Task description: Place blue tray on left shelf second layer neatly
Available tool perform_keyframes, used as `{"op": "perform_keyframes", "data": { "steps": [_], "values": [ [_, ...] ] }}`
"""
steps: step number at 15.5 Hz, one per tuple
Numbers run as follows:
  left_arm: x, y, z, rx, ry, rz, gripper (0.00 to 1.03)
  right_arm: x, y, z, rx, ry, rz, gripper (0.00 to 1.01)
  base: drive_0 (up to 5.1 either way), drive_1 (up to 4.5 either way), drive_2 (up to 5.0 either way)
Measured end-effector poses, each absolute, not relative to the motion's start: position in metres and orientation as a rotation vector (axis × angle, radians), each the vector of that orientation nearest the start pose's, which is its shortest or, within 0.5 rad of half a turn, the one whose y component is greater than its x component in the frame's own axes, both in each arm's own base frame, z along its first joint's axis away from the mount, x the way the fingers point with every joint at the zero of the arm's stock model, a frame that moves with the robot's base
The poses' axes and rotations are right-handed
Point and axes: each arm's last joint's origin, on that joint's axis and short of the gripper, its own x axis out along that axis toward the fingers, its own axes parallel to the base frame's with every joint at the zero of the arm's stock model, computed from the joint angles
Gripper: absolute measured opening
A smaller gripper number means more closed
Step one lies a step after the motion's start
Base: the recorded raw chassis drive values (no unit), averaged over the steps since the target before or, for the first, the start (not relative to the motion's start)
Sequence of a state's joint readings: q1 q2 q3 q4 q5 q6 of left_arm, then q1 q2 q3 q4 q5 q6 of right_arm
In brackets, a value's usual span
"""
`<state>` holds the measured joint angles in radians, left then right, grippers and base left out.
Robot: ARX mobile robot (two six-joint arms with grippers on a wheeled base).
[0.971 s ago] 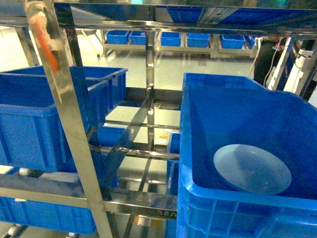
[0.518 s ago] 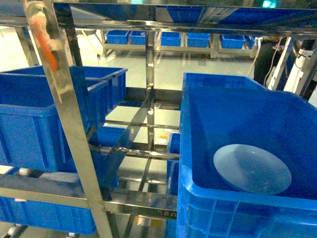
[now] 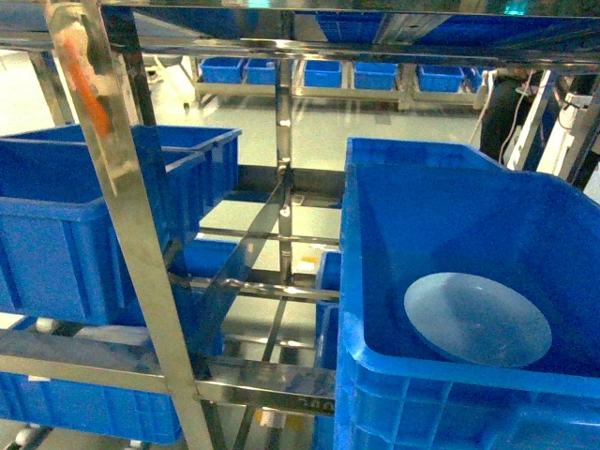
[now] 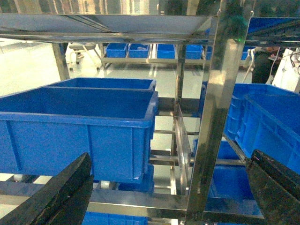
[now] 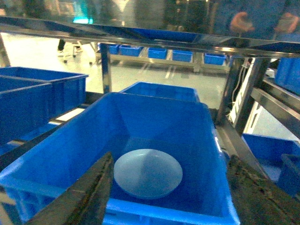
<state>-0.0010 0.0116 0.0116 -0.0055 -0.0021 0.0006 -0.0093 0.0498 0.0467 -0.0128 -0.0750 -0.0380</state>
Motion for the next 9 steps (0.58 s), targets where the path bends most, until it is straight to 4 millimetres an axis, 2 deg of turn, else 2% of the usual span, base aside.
{"op": "perform_keyframes", "data": {
  "steps": [2,3,6,9],
  "values": [
    [0.0977,-0.0001,0.1661,0.000,0.004,-0.001,0.98,0.0974,-0.0003,0.1733,-0.018,-0.007,-0.004,0.53,0.0,0.00,0.0],
    [0.0977,0.0000,0.1661,0.000,0.004,0.002,0.98,0.0971,0.0000,0.1669,-0.014,0.000,0.001,0.41,0.0,0.00,0.0],
    [0.0977,-0.0001,0.1662,0.001,0.004,0.000,0.98,0.0972,0.0000,0.1673,-0.014,-0.004,0.000,0.02,0.0,0.00,0.0],
    [0.0977,-0.0001,0.1661,0.000,0.004,0.000,0.98,0.0972,0.0000,0.1673,-0.011,-0.004,0.000,0.02,0.0,0.00,0.0]
  ]
}}
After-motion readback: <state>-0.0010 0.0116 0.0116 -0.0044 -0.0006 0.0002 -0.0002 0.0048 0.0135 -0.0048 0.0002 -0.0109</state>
